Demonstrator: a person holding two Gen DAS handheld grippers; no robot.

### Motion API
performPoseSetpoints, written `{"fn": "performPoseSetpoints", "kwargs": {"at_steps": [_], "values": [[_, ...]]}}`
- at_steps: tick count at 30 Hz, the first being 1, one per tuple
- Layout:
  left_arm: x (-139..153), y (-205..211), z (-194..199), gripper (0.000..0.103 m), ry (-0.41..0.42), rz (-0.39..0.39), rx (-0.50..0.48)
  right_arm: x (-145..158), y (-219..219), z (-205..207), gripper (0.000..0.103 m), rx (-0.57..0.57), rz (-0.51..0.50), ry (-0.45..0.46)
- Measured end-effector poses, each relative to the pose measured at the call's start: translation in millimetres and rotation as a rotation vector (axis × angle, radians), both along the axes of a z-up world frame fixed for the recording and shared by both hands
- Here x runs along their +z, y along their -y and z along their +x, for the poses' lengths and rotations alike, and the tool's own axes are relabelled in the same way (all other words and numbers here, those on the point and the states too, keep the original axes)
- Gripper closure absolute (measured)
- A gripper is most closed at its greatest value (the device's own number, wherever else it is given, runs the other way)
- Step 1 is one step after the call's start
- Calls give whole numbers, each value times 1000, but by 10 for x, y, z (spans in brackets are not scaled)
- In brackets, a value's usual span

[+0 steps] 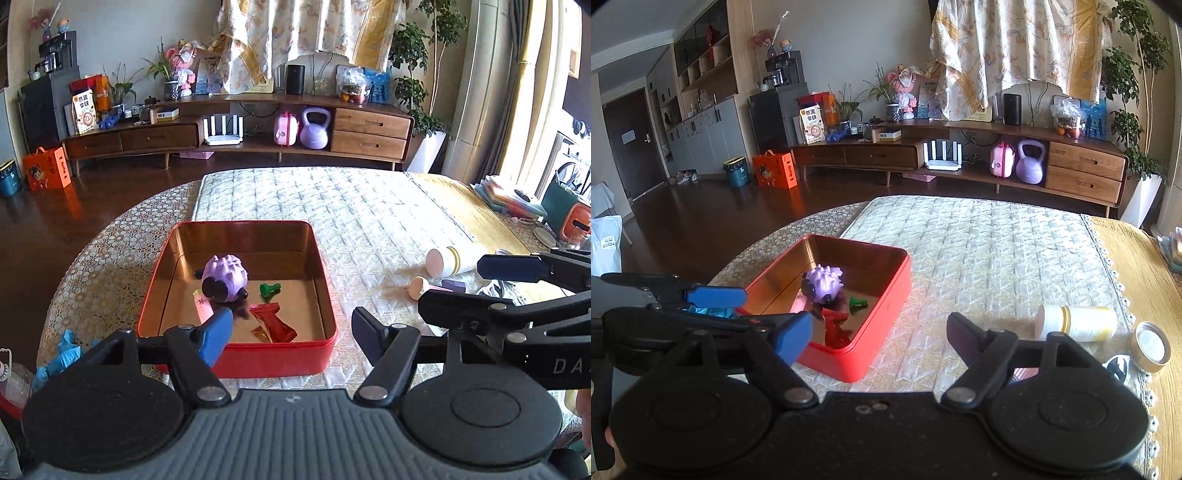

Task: Organize rigid objects
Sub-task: 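Withdraw both open tools from tin back toward remaining items on mat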

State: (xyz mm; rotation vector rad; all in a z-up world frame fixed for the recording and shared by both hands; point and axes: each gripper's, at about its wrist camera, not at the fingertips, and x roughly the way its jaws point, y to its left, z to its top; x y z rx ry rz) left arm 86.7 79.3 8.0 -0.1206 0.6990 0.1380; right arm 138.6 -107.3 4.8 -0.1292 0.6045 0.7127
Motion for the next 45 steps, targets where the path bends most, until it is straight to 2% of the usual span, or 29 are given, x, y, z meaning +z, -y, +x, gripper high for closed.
{"fn": "performPoseSetpoints", "kwargs": {"at_steps": [4, 10, 14, 16, 19, 22, 34, 45], "values": [[8, 129, -3, 31, 6, -12, -24, 14, 171, -34, 16, -28, 11, 2], [16, 321, -13, 31, 22, -21, -37, -17, 459, -69, 3, -69, 30, 7], [11, 455, 2, 31, 24, -31, -57, -52, 675, -88, 1, -86, 29, 13], [-6, 523, 9, 29, 22, -34, -66, -74, 787, -93, 1, -98, 26, 17], [-37, 619, 39, 21, 23, -42, -78, -108, 952, -97, 0, -116, 25, 20], [-84, 724, 78, 19, 21, -50, -87, -156, 1111, -96, 0, -130, 17, 22], [-387, 1082, 380, 18, -35, -100, -122, -407, 1597, 23, 0, -160, -62, 37], [-727, 1356, 774, 18, -112, -111, -93, -647, 1825, 299, 1, -194, -111, 24]]}}
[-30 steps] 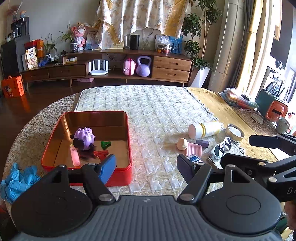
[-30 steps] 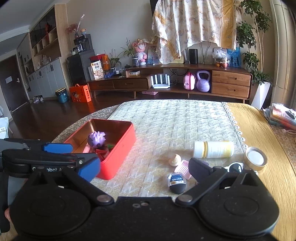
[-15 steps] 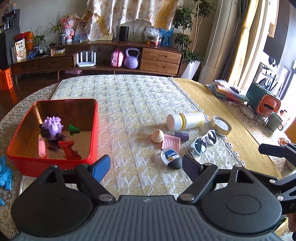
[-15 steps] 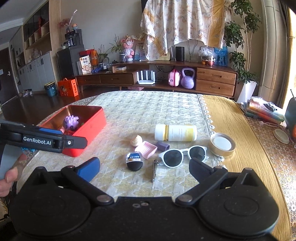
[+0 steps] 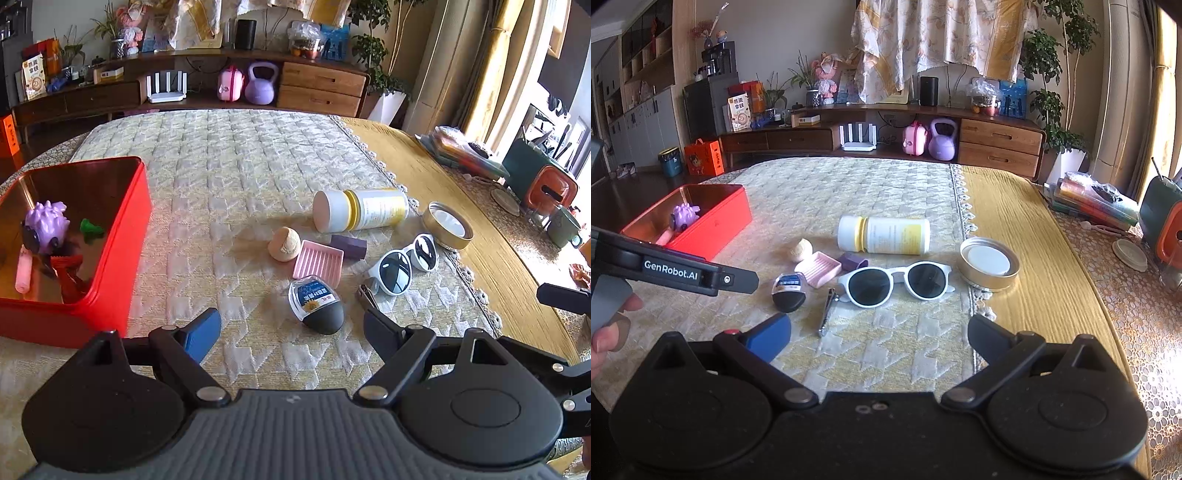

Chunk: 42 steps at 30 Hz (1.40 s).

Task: Organize rigid objects
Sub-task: 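Withdraw both open tools from tin back toward remaining items on mat, then reach left tool toward black blue-labelled dome while right tool reaches round silver tin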

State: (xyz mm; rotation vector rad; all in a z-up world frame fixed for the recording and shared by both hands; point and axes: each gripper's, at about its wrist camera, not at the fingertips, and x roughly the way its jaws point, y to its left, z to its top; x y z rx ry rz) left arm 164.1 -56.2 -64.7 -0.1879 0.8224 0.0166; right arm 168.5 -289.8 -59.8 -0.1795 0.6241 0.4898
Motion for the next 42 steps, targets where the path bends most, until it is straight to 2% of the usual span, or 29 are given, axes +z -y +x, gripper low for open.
{"fn": "performPoseSetpoints", "kwargs": {"at_steps": [13, 24, 32, 35, 37, 39, 41, 42], "values": [[-284, 207, 314, 18, 1, 51, 12, -175, 326, 809, 4, -152, -12, -10], [-435, 255, 403, 18, 3, 98, 35, -324, 257, 1406, 8, -235, -19, -33], [-452, 287, 396, 20, 21, 118, 42, -474, 168, 1631, 10, -294, -11, -84], [-447, 301, 391, 25, 27, 126, 37, -521, 140, 1681, 11, -305, -17, -94], [-442, 308, 383, 33, 32, 131, 36, -544, 132, 1700, 12, -309, -20, -101], [-437, 310, 373, 37, 37, 126, 27, -562, 128, 1722, 15, -311, -17, -111], [-430, 322, 370, 44, 42, 124, 15, -575, 112, 1723, 21, -311, -23, -115], [-432, 330, 364, 50, 44, 130, 10, -573, 100, 1717, 21, -311, -29, -111]]}}
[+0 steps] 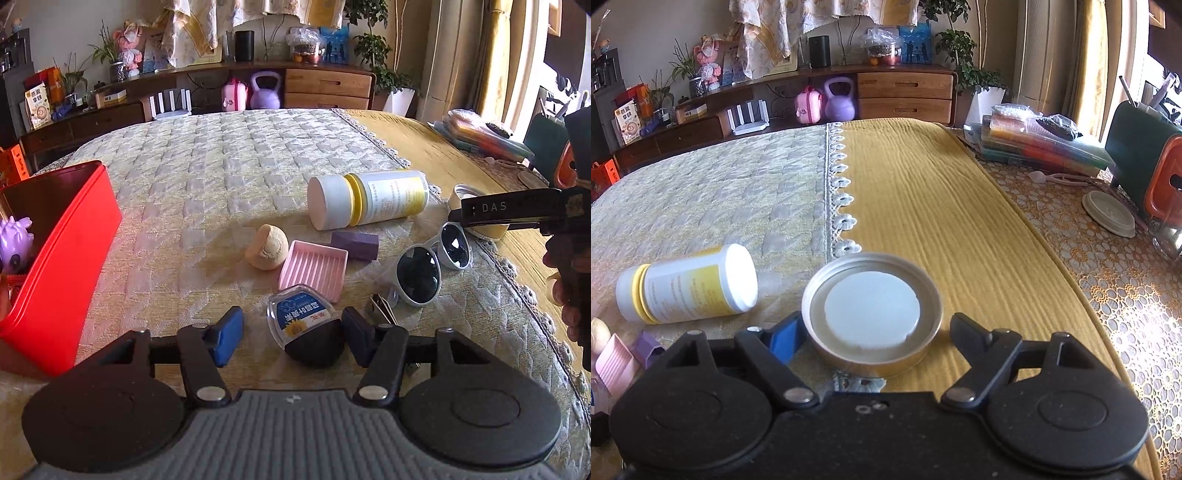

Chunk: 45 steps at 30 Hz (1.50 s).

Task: Organize rigid objects
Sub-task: 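Reach left tool toward black blue-labelled dome while right tool reaches round silver tin, then close left tool on black dome item while right tool closes on round silver tin, then carry black dome item in left tool and silver tin in right tool into red tin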

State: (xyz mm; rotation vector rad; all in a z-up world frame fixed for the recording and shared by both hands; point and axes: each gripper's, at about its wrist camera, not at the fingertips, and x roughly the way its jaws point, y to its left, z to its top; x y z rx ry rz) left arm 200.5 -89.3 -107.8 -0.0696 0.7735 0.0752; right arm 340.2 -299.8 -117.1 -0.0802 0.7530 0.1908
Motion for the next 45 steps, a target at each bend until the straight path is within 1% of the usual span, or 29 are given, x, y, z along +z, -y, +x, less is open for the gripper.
{"fn": "performPoseSetpoints", "kwargs": {"at_steps": [1, 2, 3, 9, 14, 18, 24, 31, 33, 34, 38, 39, 42, 45], "values": [[-2, 10, -4, 55, 1, 7, -4, 1, -4, -1, 23, 0, -3, 2], [-2, 20, -9, 57, 3, 13, -10, 3, -7, -5, 26, 2, -3, 2], [-1, 26, -14, 60, 6, 15, -16, 7, -16, -9, 27, 4, -6, 1], [12, 9, -18, 60, -2, 7, -24, 26, -23, -37, 27, -2, -24, 3], [28, -31, -36, 60, -11, -5, -22, 97, 14, -135, 28, -5, -11, 11], [46, -68, -65, 60, -18, -12, -8, 173, 59, -271, 28, 1, 13, 9], [109, -134, -147, 60, -19, -33, -3, 312, 48, -509, 28, 17, 0, 12], [217, -238, -291, 62, -24, -45, 26, 493, -51, -834, 28, 61, 0, 14], [256, -267, -335, 65, -20, -47, 29, 545, -74, -916, 28, 77, 8, 18], [280, -281, -359, 70, -18, -49, 31, 573, -91, -967, 28, 85, 13, 18], [357, -348, -457, 72, -3, -51, 32, 667, -171, -1152, 28, 118, 30, 21], [367, -357, -475, 74, -1, -46, 29, 685, -197, -1191, 28, 127, 28, 24], [363, -394, -507, 75, -10, -48, 26, 725, -269, -1316, 28, 148, 23, 36], [366, -444, -560, 82, -6, -54, 23, 748, -309, -1417, 28, 162, 16, 42]]}}
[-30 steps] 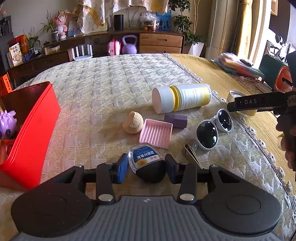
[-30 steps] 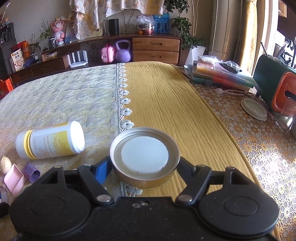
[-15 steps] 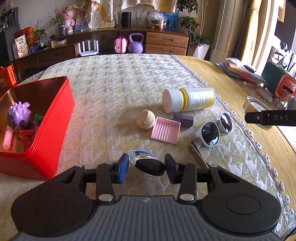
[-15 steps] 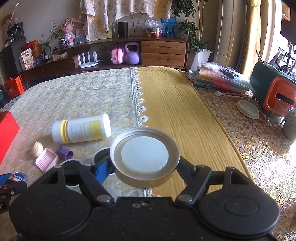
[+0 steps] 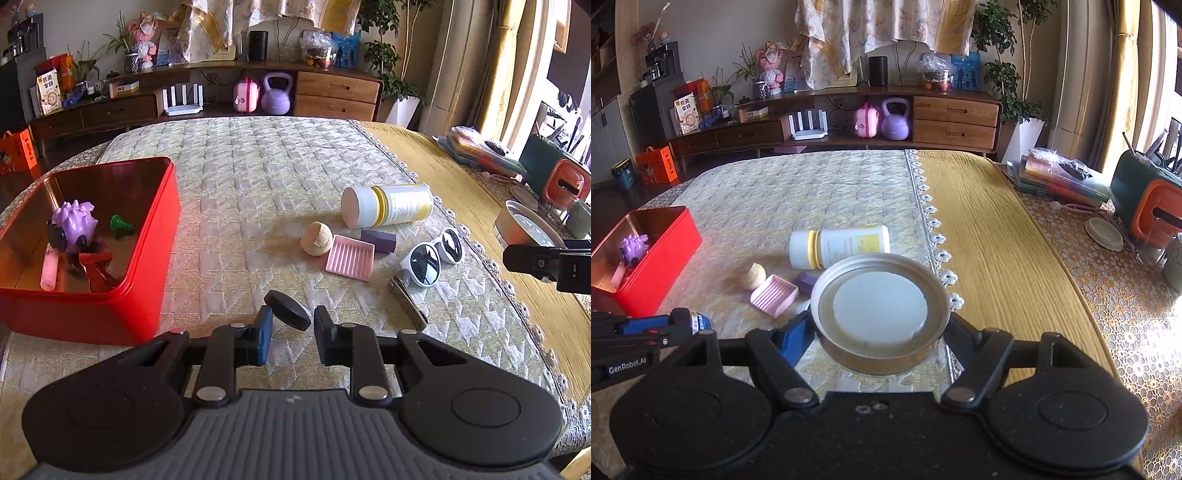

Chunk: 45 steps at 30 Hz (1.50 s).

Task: Organize rigid objects
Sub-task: 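Carry black dome item in left tool and silver tin in right tool into red tin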

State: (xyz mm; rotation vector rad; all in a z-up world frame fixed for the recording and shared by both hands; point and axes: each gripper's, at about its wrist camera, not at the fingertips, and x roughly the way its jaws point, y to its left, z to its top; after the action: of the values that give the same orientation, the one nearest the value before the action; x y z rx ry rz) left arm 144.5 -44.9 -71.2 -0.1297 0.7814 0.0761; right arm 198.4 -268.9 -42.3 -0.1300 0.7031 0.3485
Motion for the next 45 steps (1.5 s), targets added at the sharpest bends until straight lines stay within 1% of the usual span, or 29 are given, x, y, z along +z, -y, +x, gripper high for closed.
{"fn": "performPoseSetpoints", "kwargs": {"at_steps": [2, 4, 6, 8, 10, 12, 14, 15, 16, 17, 19, 20, 21, 23, 26, 32, 35, 36, 37, 38, 41, 45], "values": [[18, -27, -36, 83, 5, 1, -2, 14, -21, -48, 28, 8, -4, 1], [41, -58, -72, 88, 16, -3, -7, 26, -47, -93, 28, 17, -10, 5], [40, -85, -83, 88, 12, 1, 1, 34, -71, -126, 28, 28, -14, 7], [30, -128, -88, 88, 7, -28, -3, 37, -77, -159, 28, 36, -15, 11], [13, -143, -79, 88, -3, -31, -3, 33, -87, -195, 28, 46, -17, 15], [5, -120, -76, 88, -5, -26, -55, 24, -87, -215, 28, 52, -14, 13], [-2, -73, -82, 88, -8, -3, -92, 5, -84, -237, 28, 56, -11, 7], [-11, -50, -86, 85, -10, 11, -107, -7, -81, -246, 28, 58, -10, 4], [-20, -39, -89, 76, -11, 16, -123, -13, -74, -246, 28, 60, -8, 0], [-28, -34, -88, 70, -10, 16, -136, -24, -71, -245, 28, 61, -7, -3], [-46, -35, -83, 33, -3, 21, -149, -50, -66, -243, 28, 63, -5, -10], [-52, -35, -82, 30, 6, 26, -153, -62, -64, -241, 28, 64, -4, -13], [-63, -33, -69, 30, 10, 32, -157, -70, -60, -237, 28, 65, -2, -15], [-110, -25, -2, 30, -15, 42, -177, -92, -42, -233, 28, 64, 3, -21], [-184, -27, 78, 30, -30, 59, -195, -123, -25, -226, 28, 63, 8, -32], [-304, -53, 147, 31, -47, 102, -187, -171, -8, -206, 28, 65, 6, -44], [-329, -68, 141, 44, -47, 100, -193, -187, -15, -193, 28, 67, 7, -48], [-329, -67, 137, 50, -44, 96, -196, -191, -20, -191, 28, 67, 6, -49], [-324, -61, 132, 58, -39, 101, -195, -190, -25, -185, 28, 67, 5, -51], [-322, -46, 130, 62, -36, 110, -195, -193, -31, -183, 28, 68, 5, -53], [-318, -9, 123, 61, -28, 134, -198, -205, -49, -189, 28, 71, 3, -57], [-290, -9, 106, 62, -13, 138, -173, -200, -73, -201, 28, 78, -7, -61]]}}
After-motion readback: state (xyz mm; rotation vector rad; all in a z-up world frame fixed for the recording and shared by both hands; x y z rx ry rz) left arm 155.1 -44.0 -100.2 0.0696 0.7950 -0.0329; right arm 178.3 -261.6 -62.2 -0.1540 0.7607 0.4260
